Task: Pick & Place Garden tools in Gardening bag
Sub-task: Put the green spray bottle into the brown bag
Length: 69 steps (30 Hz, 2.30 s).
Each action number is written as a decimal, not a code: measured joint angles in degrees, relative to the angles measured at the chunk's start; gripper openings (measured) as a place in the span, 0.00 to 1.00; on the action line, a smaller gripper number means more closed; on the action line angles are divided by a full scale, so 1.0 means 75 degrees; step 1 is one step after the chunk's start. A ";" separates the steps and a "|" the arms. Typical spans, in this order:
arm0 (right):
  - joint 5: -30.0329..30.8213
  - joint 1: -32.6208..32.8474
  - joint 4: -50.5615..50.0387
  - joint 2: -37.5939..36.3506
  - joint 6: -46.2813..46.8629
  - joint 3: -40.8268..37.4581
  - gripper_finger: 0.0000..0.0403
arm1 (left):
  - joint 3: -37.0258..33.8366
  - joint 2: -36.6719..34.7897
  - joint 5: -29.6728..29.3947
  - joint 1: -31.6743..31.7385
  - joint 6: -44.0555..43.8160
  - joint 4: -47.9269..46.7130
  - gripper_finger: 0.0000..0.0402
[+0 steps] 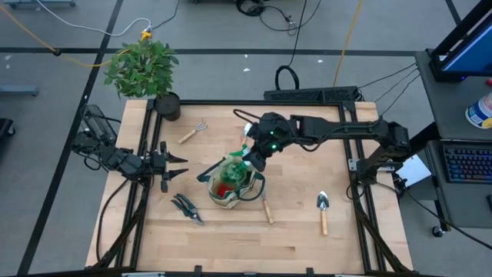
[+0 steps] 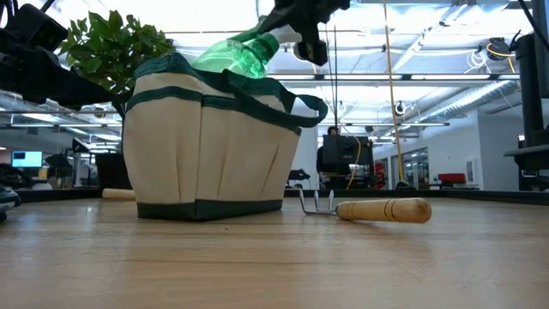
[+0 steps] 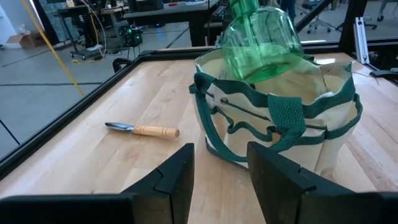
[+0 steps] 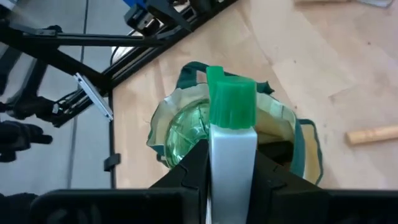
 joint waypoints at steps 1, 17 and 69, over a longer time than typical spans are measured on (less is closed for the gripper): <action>0.0040 0.0001 -0.0032 -0.0001 -0.0109 0.0000 0.12 | 0.0002 -0.0002 0.0000 0.0001 -0.0002 -0.0002 0.38; 0.0454 0.0000 -0.0711 0.0004 -0.1858 0.0000 0.12 | -0.0001 -0.0003 0.0000 0.0002 0.0032 -0.0003 0.38; 0.1047 -0.0067 -0.0390 0.0609 -0.2463 0.0003 0.46 | 0.0000 -0.0001 0.0000 0.0002 0.0012 0.0000 0.38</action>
